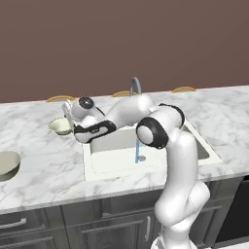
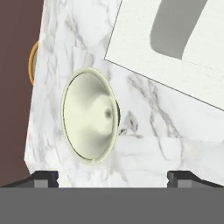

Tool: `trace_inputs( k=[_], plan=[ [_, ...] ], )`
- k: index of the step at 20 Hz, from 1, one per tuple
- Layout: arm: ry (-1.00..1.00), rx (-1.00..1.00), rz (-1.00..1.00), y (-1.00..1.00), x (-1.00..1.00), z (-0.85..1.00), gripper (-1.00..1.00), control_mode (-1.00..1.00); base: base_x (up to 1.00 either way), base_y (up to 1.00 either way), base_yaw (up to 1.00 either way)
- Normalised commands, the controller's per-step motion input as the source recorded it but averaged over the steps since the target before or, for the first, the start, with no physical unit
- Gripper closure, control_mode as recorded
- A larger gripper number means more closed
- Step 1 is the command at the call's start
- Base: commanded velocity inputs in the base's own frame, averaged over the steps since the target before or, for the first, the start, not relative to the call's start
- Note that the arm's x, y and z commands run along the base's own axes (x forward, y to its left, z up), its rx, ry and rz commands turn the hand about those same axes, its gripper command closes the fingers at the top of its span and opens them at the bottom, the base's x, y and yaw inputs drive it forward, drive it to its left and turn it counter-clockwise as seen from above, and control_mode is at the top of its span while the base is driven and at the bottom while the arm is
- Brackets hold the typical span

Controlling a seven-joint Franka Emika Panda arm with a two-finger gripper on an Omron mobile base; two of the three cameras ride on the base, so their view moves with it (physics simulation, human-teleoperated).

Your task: Rinse each bowl for a few seconds and place them down in the sink or on the counter.

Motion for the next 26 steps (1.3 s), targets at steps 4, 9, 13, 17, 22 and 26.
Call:
trace_inputs(
  k=[4, 9, 13, 17, 22, 26],
  plan=[
    [0.0, 0.06, 0.15, -0.11, -0.63, 0.3, -1.0, -1.0, 0.0, 0.0, 0.0],
    [0.0, 0.04, 0.17, -0.25, -0.48, 0.46, -1.0, -1.0, 0.0, 0.0, 0.0],
    [0.0, 0.05, 0.17, -0.23, -0.29, 0.55, -1.0, -1.0, 0.0, 0.0, 0.0],
    [0.01, 0.06, 0.15, -0.32, -0.16, 0.59, -1.0, -1.0, 0.0, 0.0, 0.0],
    [0.05, 0.09, 0.12, -0.45, -0.12, 0.6, -1.0, -1.0, 0.0, 0.0, 0.0],
    [0.05, 0.08, 0.13, -0.53, -0.12, 0.5, -1.0, -1.0, 0.0, 0.0, 0.0]
  ],
)
